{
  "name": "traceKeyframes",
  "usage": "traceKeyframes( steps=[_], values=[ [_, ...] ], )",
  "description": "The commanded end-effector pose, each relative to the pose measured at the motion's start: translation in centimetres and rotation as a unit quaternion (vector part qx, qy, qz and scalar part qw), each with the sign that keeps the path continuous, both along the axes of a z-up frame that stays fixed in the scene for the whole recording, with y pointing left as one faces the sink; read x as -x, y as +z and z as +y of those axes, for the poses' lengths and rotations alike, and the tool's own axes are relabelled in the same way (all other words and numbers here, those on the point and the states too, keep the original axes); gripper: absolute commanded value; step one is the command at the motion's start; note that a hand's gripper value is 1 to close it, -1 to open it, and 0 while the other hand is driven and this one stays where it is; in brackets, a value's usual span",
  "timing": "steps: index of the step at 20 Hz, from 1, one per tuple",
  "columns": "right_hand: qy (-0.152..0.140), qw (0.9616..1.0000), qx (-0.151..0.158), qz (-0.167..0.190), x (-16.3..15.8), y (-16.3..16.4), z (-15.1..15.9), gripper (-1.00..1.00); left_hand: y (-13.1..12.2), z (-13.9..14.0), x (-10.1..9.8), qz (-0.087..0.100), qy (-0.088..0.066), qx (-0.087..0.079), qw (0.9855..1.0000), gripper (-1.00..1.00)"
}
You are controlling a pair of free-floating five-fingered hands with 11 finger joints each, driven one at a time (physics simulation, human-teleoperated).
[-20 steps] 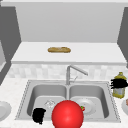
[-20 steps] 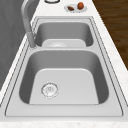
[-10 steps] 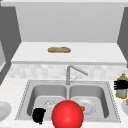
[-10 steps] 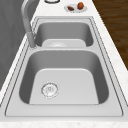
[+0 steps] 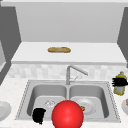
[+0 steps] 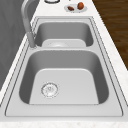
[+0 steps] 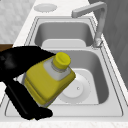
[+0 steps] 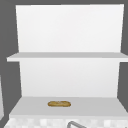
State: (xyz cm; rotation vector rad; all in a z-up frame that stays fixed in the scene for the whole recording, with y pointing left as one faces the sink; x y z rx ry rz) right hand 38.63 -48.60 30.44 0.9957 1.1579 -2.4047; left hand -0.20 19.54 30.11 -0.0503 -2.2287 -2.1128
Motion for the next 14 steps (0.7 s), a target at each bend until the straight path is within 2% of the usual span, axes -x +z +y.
traceKeyframes(
  steps=[1, 7, 11, 13, 14],
  values=[
    [0.0, 0.9981, 0.0, -0.062, -2.1, -1.1, -0.5, 1.0, 0.0, 0.0, 0.0, 0.0, 0.0, 0.0, 1.0, 0.0],
    [-0.014, 0.9963, 0.009, -0.084, -2.7, -2.7, -1.6, 1.0, 0.0, 0.0, 0.0, 0.0, 0.0, 0.0, 1.0, 0.0],
    [-0.027, 0.9973, -0.011, -0.068, -1.6, -6.1, -1.6, 1.0, 0.0, 0.0, 0.0, 0.0, 0.0, 0.0, 1.0, 0.0],
    [-0.036, 0.9973, -0.009, -0.064, -2.4, -7.7, -1.1, 1.0, 0.0, 0.0, 0.0, 0.0, 0.0, 0.0, 1.0, 0.0],
    [-0.029, 0.9978, -0.003, -0.06, -2.7, -8.4, -0.2, 1.0, 0.0, 0.0, 0.0, 0.0, 0.0, 0.0, 1.0, 0.0]
  ],
)
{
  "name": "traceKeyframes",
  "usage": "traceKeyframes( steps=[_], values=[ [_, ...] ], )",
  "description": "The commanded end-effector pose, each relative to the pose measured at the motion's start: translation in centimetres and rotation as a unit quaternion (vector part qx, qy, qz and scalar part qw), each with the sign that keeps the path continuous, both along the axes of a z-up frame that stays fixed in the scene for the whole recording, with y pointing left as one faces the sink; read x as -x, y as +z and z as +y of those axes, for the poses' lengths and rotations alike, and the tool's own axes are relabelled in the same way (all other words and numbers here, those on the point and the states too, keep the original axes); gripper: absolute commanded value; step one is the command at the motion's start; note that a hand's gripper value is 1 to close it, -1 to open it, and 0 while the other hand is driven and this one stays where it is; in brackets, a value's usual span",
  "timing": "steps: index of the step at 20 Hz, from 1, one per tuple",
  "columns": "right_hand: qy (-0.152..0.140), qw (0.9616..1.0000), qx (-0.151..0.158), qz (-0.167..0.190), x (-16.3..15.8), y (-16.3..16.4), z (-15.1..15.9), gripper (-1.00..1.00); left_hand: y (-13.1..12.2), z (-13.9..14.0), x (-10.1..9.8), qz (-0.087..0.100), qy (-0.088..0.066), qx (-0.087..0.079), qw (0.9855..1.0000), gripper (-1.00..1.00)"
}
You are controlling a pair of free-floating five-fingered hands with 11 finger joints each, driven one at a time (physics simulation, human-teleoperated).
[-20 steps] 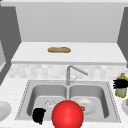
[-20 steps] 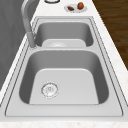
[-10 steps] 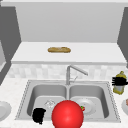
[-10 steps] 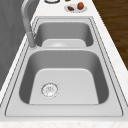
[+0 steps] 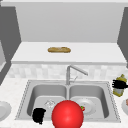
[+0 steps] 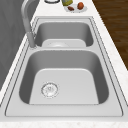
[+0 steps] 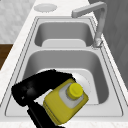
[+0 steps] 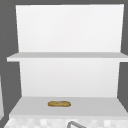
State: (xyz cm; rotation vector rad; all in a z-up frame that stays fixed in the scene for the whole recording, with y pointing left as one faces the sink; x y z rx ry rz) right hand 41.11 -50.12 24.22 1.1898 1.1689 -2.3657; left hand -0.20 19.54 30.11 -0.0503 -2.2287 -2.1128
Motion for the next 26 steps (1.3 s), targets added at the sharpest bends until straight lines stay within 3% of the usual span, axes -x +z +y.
traceKeyframes(
  steps=[1, 10, 17, 21, 26],
  values=[
    [0.011, 0.9995, 0.029, -0.003, -0.2, -2.9, 1.7, 1.0, 0.0, 0.0, 0.0, 0.0, 0.0, 0.0, 1.0, 0.0],
    [0.027, 0.9959, 0.082, -0.025, 1.8, -7.8, 2.6, 1.0, 0.0, 0.0, 0.0, 0.0, 0.0, 0.0, 1.0, 0.0],
    [0.039, 0.9957, 0.063, -0.055, 3.1, -8.6, 1.4, 1.0, 0.0, 0.0, 0.0, 0.0, 0.0, 0.0, 1.0, 0.0],
    [0.031, 0.9971, 0.039, -0.057, 1.5, -8.6, 0.8, 1.0, 0.0, 0.0, 0.0, 0.0, 0.0, 0.0, 1.0, 0.0],
    [0.027, 0.9993, 0.024, 0.004, -1.3, -8.3, 0.7, 1.0, 0.0, 0.0, 0.0, 0.0, 0.0, 0.0, 1.0, 0.0]
  ],
)
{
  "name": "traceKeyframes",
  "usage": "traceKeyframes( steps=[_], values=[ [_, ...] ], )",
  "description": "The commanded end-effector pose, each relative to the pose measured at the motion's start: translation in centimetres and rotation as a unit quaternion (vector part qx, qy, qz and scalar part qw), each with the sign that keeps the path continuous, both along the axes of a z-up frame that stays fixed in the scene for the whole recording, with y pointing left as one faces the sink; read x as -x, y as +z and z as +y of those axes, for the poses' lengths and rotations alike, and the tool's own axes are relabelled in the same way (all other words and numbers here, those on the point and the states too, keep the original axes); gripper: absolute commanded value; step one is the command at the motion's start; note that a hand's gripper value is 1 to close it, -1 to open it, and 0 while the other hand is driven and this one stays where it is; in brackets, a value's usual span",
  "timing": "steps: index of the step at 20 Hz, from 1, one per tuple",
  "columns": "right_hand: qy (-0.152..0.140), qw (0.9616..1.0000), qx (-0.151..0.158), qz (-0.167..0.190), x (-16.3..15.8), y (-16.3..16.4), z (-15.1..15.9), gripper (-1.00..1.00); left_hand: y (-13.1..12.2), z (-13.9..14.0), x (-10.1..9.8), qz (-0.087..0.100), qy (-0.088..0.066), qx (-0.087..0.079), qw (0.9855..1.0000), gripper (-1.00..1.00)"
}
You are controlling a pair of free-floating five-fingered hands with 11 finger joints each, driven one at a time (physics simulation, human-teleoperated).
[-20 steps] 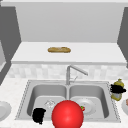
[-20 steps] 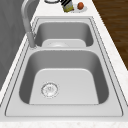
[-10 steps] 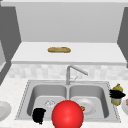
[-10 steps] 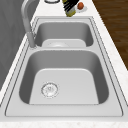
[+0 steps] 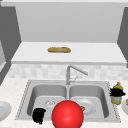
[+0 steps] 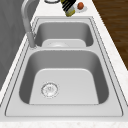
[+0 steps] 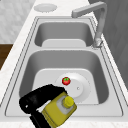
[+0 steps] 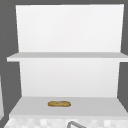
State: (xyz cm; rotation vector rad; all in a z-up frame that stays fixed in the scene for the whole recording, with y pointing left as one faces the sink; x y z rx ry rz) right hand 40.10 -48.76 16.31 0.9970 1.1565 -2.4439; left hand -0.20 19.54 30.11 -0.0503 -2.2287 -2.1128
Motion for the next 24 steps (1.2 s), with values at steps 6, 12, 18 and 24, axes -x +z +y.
traceKeyframes(
  steps=[6, 12, 18, 24],
  values=[
    [-0.023, 0.9996, -0.014, 0.01, -4.8, 0.6, -1.1, 1.0, 0.0, 0.0, 0.0, 0.0, 0.0, 0.0, 1.0, 0.0],
    [-0.048, 0.9971, -0.038, 0.046, -5.1, 0.6, -2.4, 1.0, 0.0, 0.0, 0.0, 0.0, 0.0, 0.0, 1.0, 0.0],
    [-0.058, 0.9933, -0.076, 0.064, -4.9, 1.3, -3.6, 1.0, 0.0, 0.0, 0.0, 0.0, 0.0, 0.0, 1.0, 0.0],
    [-0.062, 0.9928, -0.088, 0.053, -4.5, 2.7, -5.1, 1.0, 0.0, 0.0, 0.0, 0.0, 0.0, 0.0, 1.0, 0.0]
  ],
)
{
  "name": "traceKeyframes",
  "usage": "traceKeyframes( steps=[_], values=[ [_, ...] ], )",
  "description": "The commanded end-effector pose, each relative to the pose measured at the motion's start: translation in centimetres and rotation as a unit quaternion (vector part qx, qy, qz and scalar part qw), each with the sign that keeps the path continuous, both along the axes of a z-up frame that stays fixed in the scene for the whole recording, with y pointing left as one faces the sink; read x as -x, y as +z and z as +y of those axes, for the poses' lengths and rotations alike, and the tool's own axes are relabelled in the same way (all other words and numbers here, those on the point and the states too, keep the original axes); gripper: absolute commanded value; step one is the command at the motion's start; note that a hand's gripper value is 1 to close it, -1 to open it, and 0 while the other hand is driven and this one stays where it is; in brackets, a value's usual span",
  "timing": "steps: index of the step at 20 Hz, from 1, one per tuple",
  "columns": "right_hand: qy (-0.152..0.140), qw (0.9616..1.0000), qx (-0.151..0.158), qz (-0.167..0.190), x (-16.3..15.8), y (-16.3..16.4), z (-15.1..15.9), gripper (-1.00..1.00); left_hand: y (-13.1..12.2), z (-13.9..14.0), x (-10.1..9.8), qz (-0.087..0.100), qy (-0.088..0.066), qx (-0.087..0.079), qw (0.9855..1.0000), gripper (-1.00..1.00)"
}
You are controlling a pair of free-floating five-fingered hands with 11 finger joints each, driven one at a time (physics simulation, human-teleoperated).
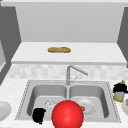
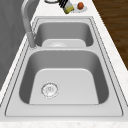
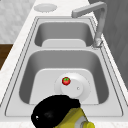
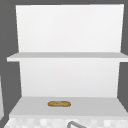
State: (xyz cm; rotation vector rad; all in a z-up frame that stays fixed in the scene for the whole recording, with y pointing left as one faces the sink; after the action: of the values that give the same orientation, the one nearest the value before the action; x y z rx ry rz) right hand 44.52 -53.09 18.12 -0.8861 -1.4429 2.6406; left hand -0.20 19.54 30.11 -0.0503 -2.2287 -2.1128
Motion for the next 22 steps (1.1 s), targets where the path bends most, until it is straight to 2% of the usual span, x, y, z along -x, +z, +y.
traceKeyframes(
  steps=[1, 9, 14, 20, 22],
  values=[
    [-0.002, 0.9981, 0.004, -0.061, 0.0, 1.1, -1.1, 1.0, 0.0, 0.0, 0.0, 0.0, 0.0, 0.0, 1.0, 0.0],
    [-0.015, 0.9953, 0.009, -0.095, 0.3, 0.8, -2.7, 1.0, 0.0, 0.0, 0.0, 0.0, 0.0, 0.0, 1.0, 0.0],
    [-0.035, 0.9934, -0.005, -0.11, 0.5, 1.6, -2.8, 1.0, 0.0, 0.0, 0.0, 0.0, 0.0, 0.0, 1.0, 0.0],
    [-0.044, 0.994, -0.002, -0.1, 1.8, 4.2, -3.4, 1.0, 0.0, 0.0, 0.0, 0.0, 0.0, 0.0, 1.0, 0.0],
    [-0.052, 0.9948, -0.004, -0.087, 1.6, 5.7, -3.8, 1.0, 0.0, 0.0, 0.0, 0.0, 0.0, 0.0, 1.0, 0.0]
  ],
)
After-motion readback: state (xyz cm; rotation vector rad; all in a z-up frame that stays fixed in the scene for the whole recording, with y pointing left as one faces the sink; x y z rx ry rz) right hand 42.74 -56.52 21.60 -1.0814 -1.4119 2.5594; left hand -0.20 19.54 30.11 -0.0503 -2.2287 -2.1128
